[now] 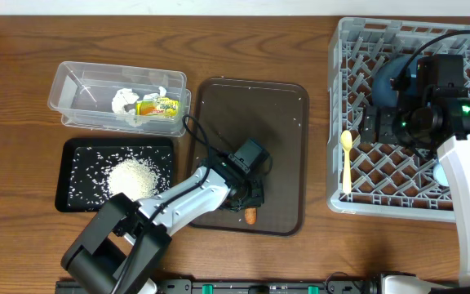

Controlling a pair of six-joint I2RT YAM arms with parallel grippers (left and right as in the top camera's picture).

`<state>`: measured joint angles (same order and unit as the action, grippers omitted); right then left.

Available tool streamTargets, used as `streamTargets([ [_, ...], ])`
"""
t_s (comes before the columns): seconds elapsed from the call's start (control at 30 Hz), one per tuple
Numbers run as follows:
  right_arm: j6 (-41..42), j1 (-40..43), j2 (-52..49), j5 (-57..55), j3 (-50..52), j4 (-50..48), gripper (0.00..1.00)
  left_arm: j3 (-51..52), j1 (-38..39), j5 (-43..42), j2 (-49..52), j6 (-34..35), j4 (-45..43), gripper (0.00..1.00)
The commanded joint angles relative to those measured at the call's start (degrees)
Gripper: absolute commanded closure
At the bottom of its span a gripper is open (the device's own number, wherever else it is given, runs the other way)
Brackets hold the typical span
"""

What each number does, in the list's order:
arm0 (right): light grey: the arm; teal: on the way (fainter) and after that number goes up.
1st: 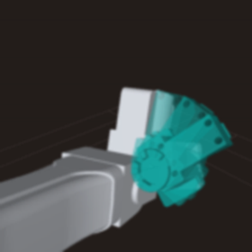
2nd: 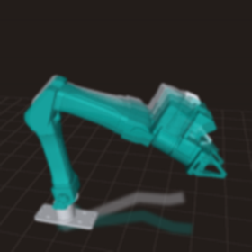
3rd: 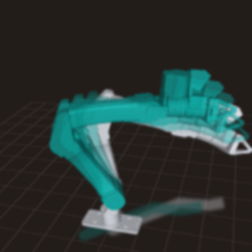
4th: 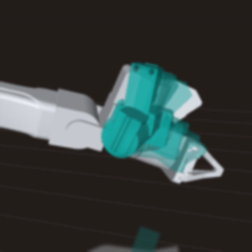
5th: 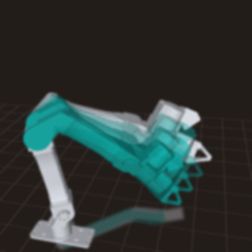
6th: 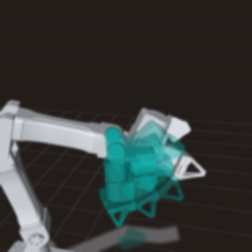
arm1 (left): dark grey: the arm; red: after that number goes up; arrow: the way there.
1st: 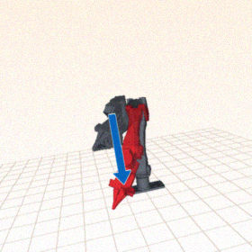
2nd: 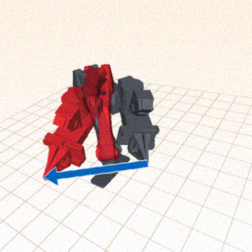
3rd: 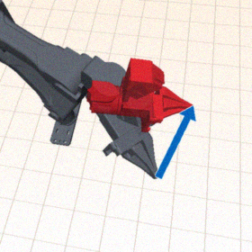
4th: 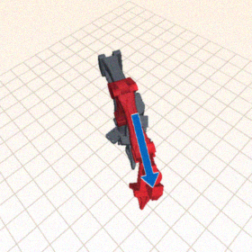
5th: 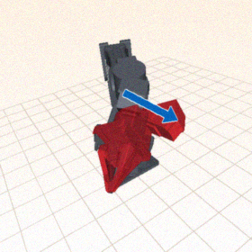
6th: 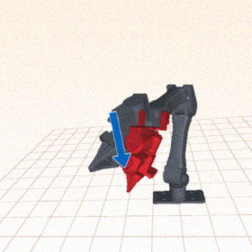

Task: Sort waste into correct bins and load items into the dishwasher rack
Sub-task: 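Reach the left gripper to the orange carrot on the brown tray and grasp it, then carry the carrot onto the black tray and release it, left gripper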

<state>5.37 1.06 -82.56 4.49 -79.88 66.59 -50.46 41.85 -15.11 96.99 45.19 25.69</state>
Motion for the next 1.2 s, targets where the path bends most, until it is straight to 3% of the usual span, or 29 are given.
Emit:
streamTargets([
  [0.0, -0.96, 0.37, -0.22, 0.07, -0.31, 0.09, 0.01, 0.50, 0.24, 0.46, 1.49, -0.07, 0.28, 0.75],
  [0.27, -0.96, 0.37, -0.22, 0.07, -0.31, 0.11, 0.01, 0.35, -0.81, 2.58, 0.72, -0.63, 0.37, 0.81],
  [0.53, -0.98, 0.37, -0.22, 0.04, -0.31, 0.11, 0.01, 0.28, -6.84, 8.57, -7.15, -6.64, 4.48, 0.81],
  [0.6, -0.98, 0.37, -0.22, 0.04, -0.31, 0.11, 0.01, 0.28, -9.09, 10.23, -10.38, -8.74, 6.69, 0.85],
  [0.9, -0.98, 0.37, -0.22, 0.04, -0.31, 0.09, 0.01, 0.28, -24.52, 19.23, -24.09, -12.68, 13.70, 0.85],
  [1.17, -0.98, 0.37, -0.22, 0.04, -0.31, 0.09, 0.01, 0.37, -41.05, 21.20, -24.20, -12.61, 15.04, 0.84],
])
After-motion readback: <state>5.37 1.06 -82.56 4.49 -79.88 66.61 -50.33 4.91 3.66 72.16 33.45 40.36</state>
